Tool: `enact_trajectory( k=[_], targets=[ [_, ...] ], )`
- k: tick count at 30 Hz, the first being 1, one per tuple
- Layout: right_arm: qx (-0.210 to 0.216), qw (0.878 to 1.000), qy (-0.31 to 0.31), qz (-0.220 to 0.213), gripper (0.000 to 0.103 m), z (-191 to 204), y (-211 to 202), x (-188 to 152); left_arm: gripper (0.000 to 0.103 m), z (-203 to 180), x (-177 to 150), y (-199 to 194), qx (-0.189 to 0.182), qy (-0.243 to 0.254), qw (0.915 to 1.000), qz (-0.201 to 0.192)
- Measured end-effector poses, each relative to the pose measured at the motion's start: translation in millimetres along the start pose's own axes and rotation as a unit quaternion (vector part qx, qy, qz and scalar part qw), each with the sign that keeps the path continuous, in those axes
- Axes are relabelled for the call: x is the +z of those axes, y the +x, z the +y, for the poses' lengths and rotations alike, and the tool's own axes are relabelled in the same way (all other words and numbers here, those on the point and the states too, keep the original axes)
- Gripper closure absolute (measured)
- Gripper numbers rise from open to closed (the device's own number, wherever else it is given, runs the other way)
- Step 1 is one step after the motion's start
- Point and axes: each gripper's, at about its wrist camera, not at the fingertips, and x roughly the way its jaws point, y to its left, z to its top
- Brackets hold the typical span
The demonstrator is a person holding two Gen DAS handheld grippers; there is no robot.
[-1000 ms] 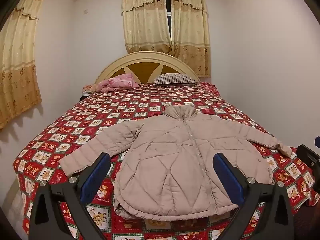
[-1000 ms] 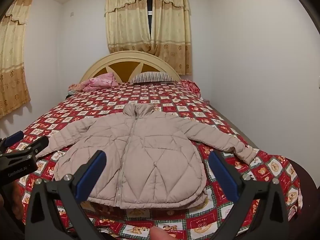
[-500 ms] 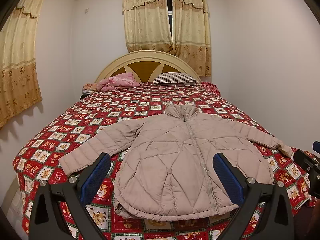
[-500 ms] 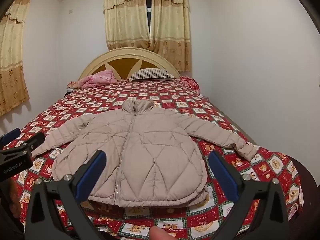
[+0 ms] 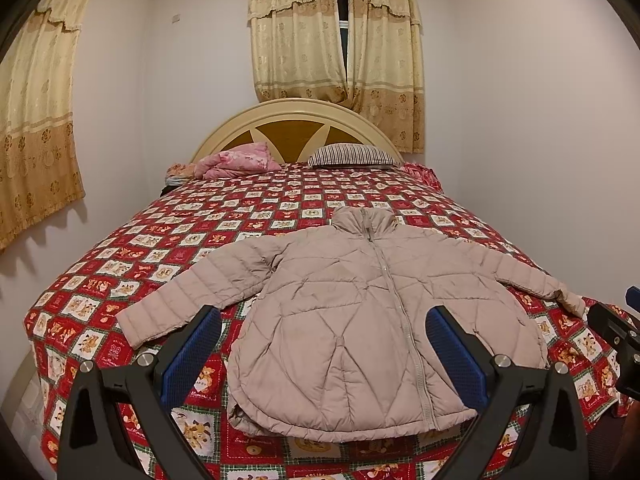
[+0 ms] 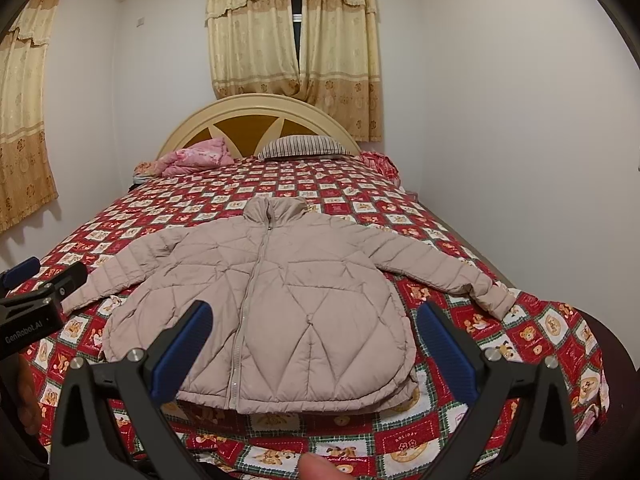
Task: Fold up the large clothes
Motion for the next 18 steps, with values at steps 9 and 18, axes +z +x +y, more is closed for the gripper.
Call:
enact_trajectory(
  k=[9,18],
  targets=[
    [0.001,1.0,0.0,-0.004,0.0,1.8,1.3,-3.4,0.001,-0.7,-1.8,2.5,0.002,-0.002,1.0,0.003],
    [0.002,1.0,0.001,-0.004,0.0,2.7,0.6,-3.1,0.001,-1.9,-2.8,3.6,0.002,-0.004,1.0,0.005]
  ],
)
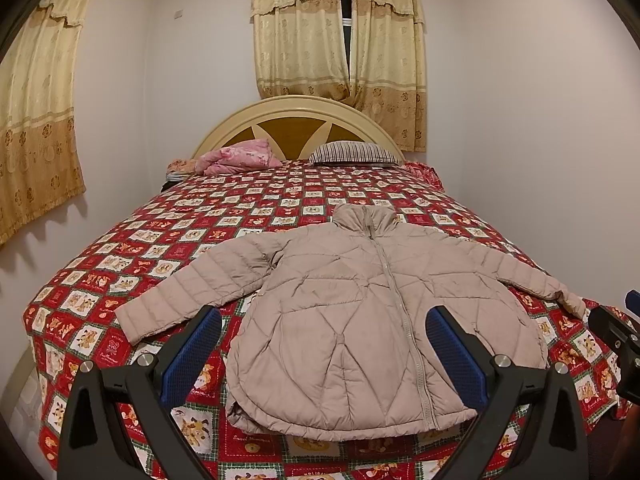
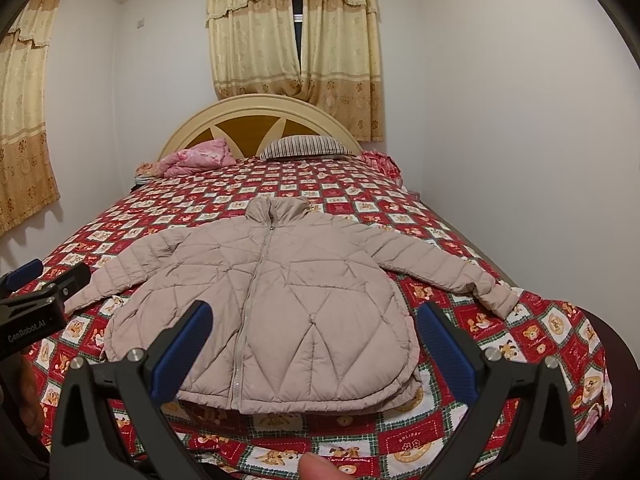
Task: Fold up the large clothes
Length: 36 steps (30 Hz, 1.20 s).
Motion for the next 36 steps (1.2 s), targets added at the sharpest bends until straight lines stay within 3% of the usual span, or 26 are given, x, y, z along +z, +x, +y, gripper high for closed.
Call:
enact_trajectory(
  k=[36],
  targets=[
    [0.002,1.0,0.0,0.005,0.0,5.8,3.5,-5.1,0.001,3.4,0.3,5.4,-0.002,-0.006,0.9999,0.012]
  ],
)
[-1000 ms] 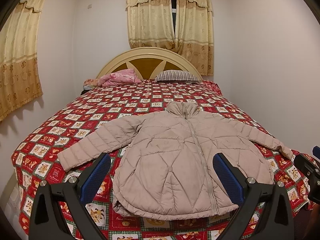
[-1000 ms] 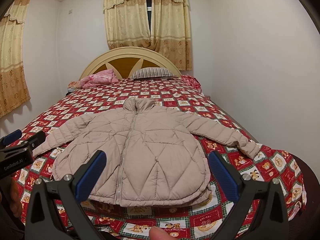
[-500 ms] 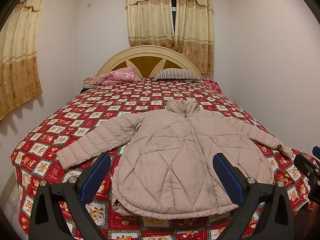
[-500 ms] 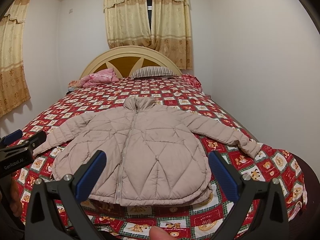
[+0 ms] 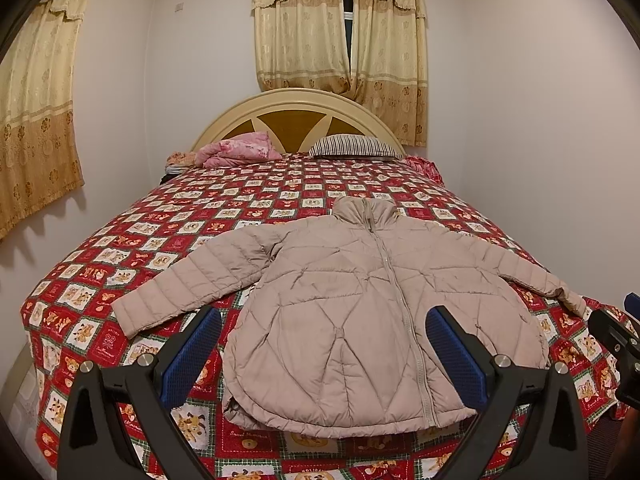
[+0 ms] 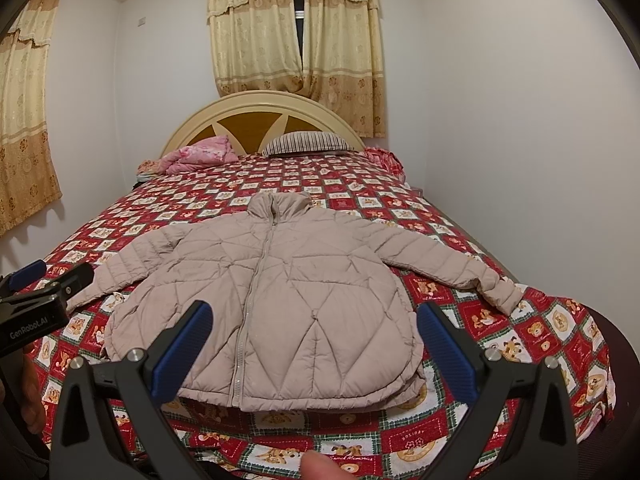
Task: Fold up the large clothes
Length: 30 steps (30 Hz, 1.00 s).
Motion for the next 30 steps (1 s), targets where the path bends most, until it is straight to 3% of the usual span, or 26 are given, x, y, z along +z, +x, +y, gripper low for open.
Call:
enact_trajectory(
  k=[12,21,30],
  targets=[
    [0.008,0.999,0.025,0.026,0.0,-23.0,33.8,-9.0,0.001,2.5,-4.5,28.9,0.014,0.013,0.9997,0.014],
    [-0.032,0.994,0.069,0.076,0.0,-71.3,94.9,-22.2,0.001,-4.2,-2.1,102.0,0.019,0.044,0.9977,0.048],
    [-0.091,0.979,0.136,0.124,0.004,-145.2,157.7,-31.3,0.001,-11.1,3.1,197.4,0.004,0.059,0.9948,0.083]
  ],
)
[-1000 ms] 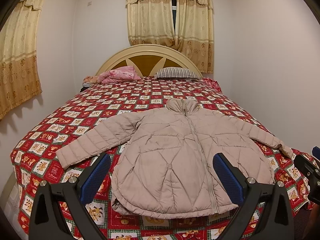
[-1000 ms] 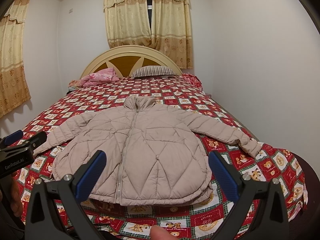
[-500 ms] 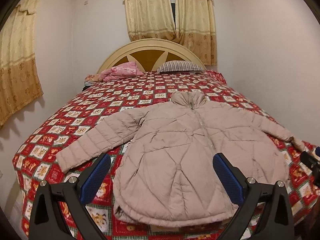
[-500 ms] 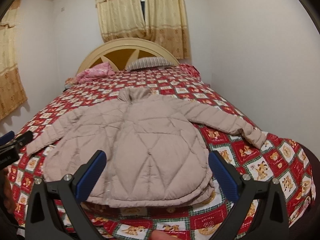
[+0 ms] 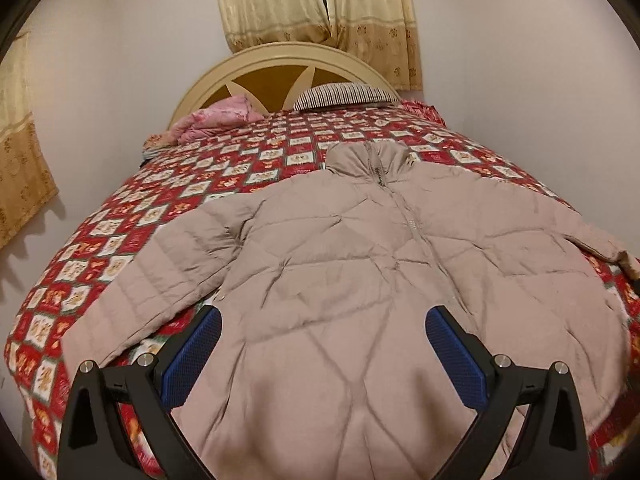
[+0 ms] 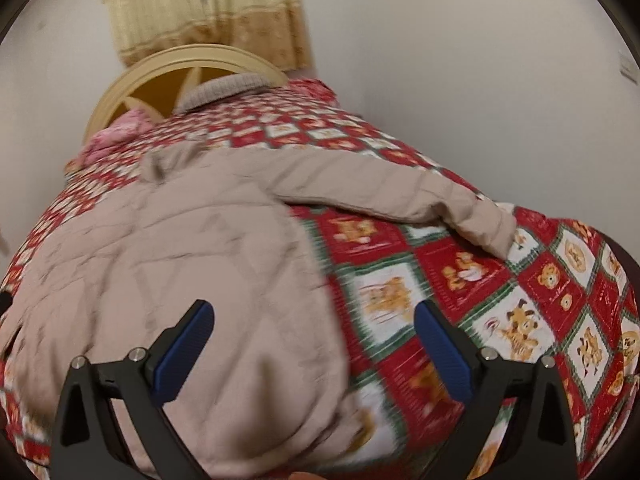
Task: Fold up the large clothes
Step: 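Lower the right tool onto the jacket sleeve and grasp its cuff, then lift the sleeve with the right tool, fold it across the jacket body, release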
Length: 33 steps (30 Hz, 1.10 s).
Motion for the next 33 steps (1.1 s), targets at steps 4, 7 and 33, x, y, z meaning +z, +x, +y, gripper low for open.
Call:
enact_trajectory(
  k=[4,7,33],
  targets=[
    [-0.03,0.998,0.048,0.014,0.009,-39.7,25.3,17.1,0.001,6.9,8.4,41.6,0.019,-0.008,0.9998,0.002],
    [-0.055,0.995,0.084,0.019,0.012,-68.1,38.5,31.8,0.001,14.6,12.4,73.5,0.032,-0.014,0.9993,0.014],
    [-0.091,0.957,0.273,0.031,0.048,-193.5,50.1,43.9,0.001,36.6,-2.6,145.0,0.038,-0.053,0.9942,0.086]
  ],
)
